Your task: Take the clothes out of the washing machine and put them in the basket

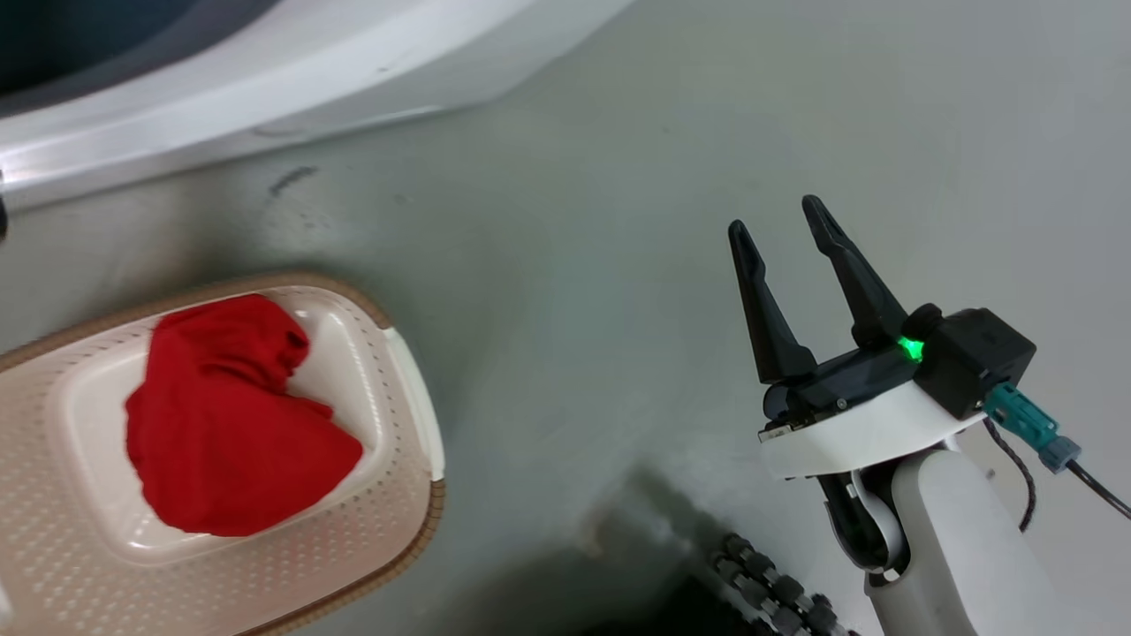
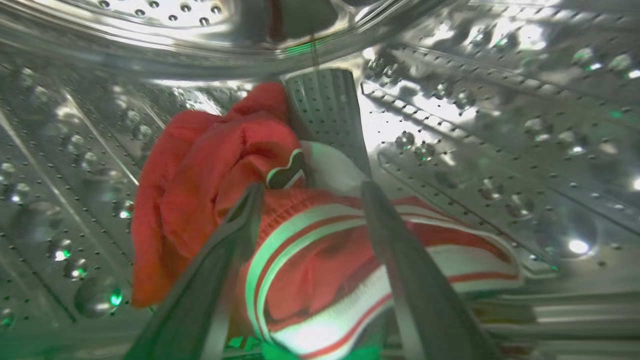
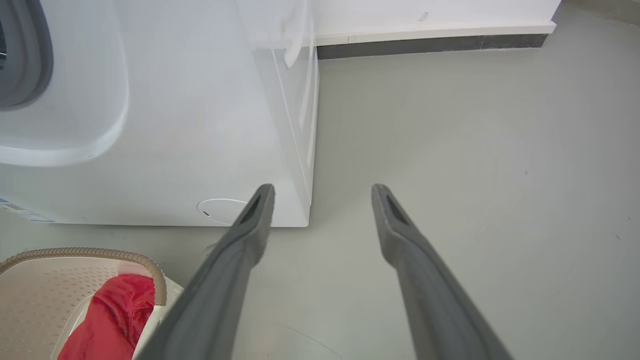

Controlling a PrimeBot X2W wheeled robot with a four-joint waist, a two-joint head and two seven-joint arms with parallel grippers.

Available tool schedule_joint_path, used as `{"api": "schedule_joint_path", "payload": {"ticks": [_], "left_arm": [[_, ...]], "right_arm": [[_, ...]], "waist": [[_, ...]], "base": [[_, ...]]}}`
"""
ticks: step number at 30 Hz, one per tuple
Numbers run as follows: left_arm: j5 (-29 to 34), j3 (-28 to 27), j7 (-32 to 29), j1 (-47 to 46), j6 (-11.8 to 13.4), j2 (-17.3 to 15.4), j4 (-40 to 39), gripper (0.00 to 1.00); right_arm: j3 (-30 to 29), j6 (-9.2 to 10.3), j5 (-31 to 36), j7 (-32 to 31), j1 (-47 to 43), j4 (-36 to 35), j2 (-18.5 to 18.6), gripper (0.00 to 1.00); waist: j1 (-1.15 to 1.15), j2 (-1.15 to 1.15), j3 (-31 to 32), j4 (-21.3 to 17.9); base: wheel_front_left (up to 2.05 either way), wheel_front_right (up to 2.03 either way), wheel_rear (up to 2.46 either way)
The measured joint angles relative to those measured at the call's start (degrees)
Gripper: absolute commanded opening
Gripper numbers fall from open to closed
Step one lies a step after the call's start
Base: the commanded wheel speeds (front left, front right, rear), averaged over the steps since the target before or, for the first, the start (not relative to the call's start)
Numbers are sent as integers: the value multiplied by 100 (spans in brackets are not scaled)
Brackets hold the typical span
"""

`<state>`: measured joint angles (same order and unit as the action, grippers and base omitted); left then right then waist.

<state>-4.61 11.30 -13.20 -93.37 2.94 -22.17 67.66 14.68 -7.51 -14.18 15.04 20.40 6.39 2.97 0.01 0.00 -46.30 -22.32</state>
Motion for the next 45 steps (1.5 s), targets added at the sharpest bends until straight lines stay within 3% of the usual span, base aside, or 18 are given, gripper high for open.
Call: {"api": "schedule_joint_path", "payload": {"ticks": [12,13,14,15,23,32,38,45], "left_arm": [[-73,42,-1779,-709,136,-183,257,100],[-94,24,-1846,-709,169,-176,260,49],[-127,15,-1870,-709,194,-168,259,33],[-132,8,-1860,-706,216,-159,240,0],[-226,-9,-1204,-314,348,-222,-105,0],[-389,-47,738,599,420,-60,-563,0],[-630,-126,1846,1369,311,159,-455,0],[-832,-168,2610,2199,160,388,-229,0]], "right_arm": [[266,0,-256,4,71,-80,-3,100],[279,0,-264,4,71,-81,-3,100],[286,0,-277,4,71,-81,-3,100],[294,0,-289,4,71,-81,-3,100],[313,0,-305,4,76,-79,-4,100],[59,0,-26,4,48,-9,-8,100],[-110,0,225,5,-136,135,-13,100],[-296,0,426,-1,-515,330,-12,100]], "waist": [[0,0,-447,-391],[0,0,-441,-397],[0,0,-434,-399],[0,0,-425,-399],[0,0,-240,-375],[0,0,295,-126],[-1,0,931,111],[-1,0,1836,379]], "base": [[0,0,0],[0,0,0],[0,0,0],[0,0,0],[0,0,0],[0,0,0],[0,0,0],[0,0,0]]}}
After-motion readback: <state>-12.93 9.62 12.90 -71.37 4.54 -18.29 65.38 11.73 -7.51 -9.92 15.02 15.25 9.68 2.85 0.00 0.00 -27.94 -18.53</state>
